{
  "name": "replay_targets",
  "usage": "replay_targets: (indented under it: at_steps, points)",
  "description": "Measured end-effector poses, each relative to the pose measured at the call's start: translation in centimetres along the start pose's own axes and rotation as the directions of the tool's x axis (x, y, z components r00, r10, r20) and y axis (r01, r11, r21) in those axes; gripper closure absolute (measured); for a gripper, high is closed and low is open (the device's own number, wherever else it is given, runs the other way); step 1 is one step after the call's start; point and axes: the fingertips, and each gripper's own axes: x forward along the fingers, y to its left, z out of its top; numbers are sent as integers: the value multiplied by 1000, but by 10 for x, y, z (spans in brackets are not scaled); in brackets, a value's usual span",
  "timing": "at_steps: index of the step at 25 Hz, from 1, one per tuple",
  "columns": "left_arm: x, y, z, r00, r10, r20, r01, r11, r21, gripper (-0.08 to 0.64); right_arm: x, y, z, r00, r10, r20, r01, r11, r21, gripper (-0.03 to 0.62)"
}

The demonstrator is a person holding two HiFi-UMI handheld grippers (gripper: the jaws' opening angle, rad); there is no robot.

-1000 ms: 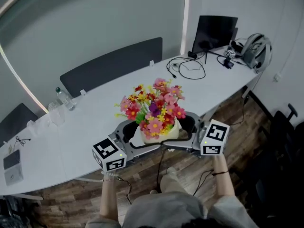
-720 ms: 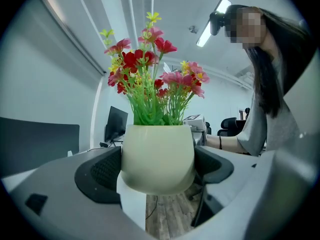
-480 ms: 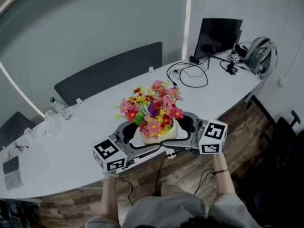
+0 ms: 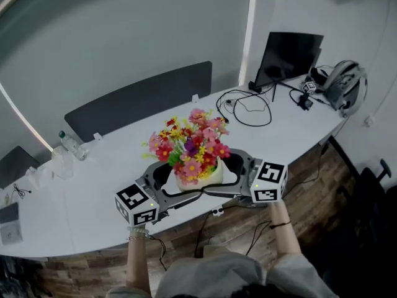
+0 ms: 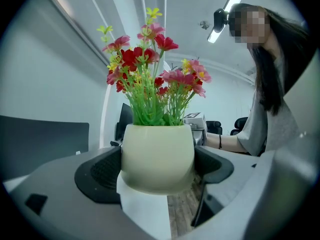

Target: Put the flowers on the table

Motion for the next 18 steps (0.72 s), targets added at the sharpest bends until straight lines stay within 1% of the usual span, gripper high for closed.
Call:
replay_targets:
  at_steps: [14,18]
  points:
    - [46,31,2,998,61,-2,-61,998,35,112,-18,-53,-1,998,58,-31,-59,997,-52,146]
    - [49,42,-1,997,74,-21,-73,997,32,112,-13,-63,-4,997,72,-30,-74,997,-37,146]
